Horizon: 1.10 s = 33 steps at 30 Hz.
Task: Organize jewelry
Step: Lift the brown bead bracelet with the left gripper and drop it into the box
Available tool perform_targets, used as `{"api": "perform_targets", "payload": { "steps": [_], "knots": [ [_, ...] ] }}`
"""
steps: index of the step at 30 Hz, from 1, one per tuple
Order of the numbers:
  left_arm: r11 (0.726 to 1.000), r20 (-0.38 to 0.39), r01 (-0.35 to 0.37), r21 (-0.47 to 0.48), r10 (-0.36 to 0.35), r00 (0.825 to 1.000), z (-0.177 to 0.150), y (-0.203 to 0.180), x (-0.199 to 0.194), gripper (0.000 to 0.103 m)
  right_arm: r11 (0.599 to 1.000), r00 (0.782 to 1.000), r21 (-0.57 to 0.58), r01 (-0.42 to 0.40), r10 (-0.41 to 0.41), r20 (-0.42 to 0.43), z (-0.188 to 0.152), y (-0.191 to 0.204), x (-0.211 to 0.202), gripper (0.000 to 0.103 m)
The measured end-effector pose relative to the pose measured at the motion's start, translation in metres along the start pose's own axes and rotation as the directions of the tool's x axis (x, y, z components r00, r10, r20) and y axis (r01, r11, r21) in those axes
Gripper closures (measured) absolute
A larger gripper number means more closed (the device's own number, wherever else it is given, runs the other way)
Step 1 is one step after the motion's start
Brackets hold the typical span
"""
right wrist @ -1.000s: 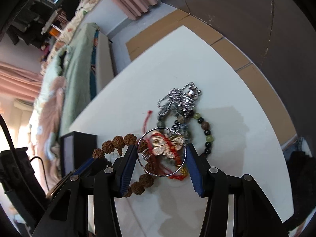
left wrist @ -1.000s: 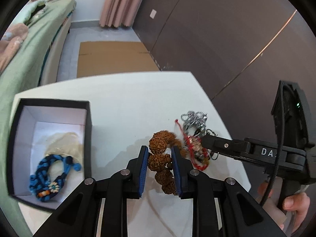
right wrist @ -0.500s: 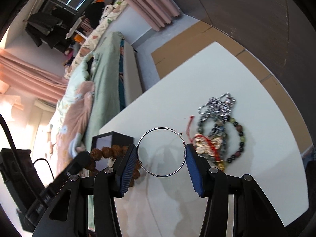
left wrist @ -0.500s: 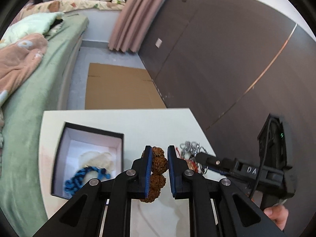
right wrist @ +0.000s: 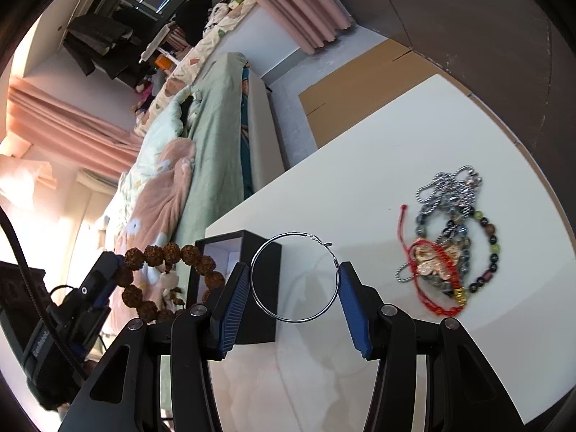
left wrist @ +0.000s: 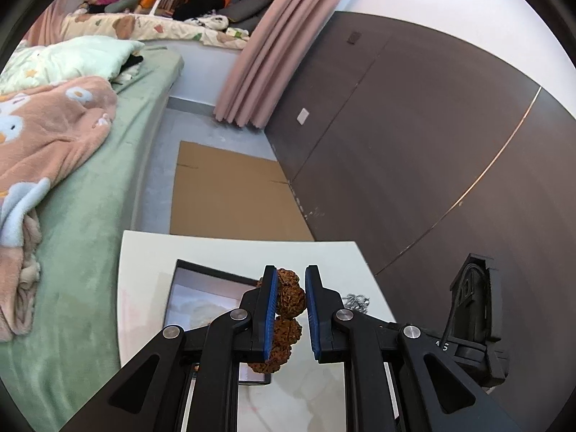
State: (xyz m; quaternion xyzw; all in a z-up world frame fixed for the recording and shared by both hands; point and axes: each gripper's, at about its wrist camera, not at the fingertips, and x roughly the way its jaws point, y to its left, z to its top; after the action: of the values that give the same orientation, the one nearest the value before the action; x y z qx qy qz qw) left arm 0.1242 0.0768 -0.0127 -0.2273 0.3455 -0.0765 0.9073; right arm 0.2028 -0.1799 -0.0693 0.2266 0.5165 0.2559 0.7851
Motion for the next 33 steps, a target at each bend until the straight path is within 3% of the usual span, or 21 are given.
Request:
{"api": "perform_targets", "payload": {
  "steps": [2,6,7,9,11,19,27,28,31,33],
  "knots": [
    [0.997,-0.049,-0.078,-0.001,0.078,0.996,-0.001,0.007,0.010,0.087,1.000,1.000,-0.006,0.002,-0.002,-0.006,-0.001,0.002,0.004,0.052],
    [0.987,-0.101,-0.151,-0.060,0.144,0.984,-0.002,0.030,0.019,0.079,1.000,1.000,-0.016,0.010,-0.010,-0.012,-0.003,0.008,0.011,0.052],
    [0.983,-0.108,-0.168,-0.075,0.160,0.981,-0.001,0.036,0.019,0.074,1.000,1.000,-0.016,0.007,-0.008,-0.012,-0.003,0.009,0.012,0.052],
    [0.979,-0.101,-0.182,-0.096,0.172,0.980,-0.001,0.044,0.016,0.043,1.000,1.000,-0.019,-0.002,0.002,-0.011,-0.004,0.011,0.014,0.052],
    [0.975,-0.076,-0.189,-0.116,0.181,0.981,-0.001,0.049,0.009,0.035,0.999,1.000,-0.028,-0.020,0.020,-0.010,-0.005,0.015,0.015,0.052],
    [0.966,-0.019,-0.203,-0.157,0.203,0.979,0.004,0.061,-0.005,0.035,0.992,0.995,-0.068,-0.103,0.103,-0.002,-0.011,0.040,0.026,0.052],
    [0.961,0.033,-0.189,-0.201,0.199,0.979,0.007,0.071,-0.013,0.035,0.967,0.968,-0.038,-0.253,0.252,-0.017,-0.011,0.068,0.056,0.051],
    [0.960,0.035,-0.186,-0.210,0.198,0.980,0.007,0.073,-0.013,0.035,0.964,0.964,-0.032,-0.264,0.263,-0.033,-0.011,0.071,0.062,0.049],
    [0.958,0.026,-0.184,-0.221,0.194,0.981,0.006,0.074,-0.011,0.035,0.963,0.959,0.006,-0.270,0.269,-0.084,-0.013,0.069,0.077,0.025],
    [0.958,0.010,-0.185,-0.218,0.192,0.981,0.005,0.072,-0.006,0.035,0.966,0.962,0.013,-0.259,0.260,-0.082,-0.013,0.066,0.078,0.025]
  ]
}}
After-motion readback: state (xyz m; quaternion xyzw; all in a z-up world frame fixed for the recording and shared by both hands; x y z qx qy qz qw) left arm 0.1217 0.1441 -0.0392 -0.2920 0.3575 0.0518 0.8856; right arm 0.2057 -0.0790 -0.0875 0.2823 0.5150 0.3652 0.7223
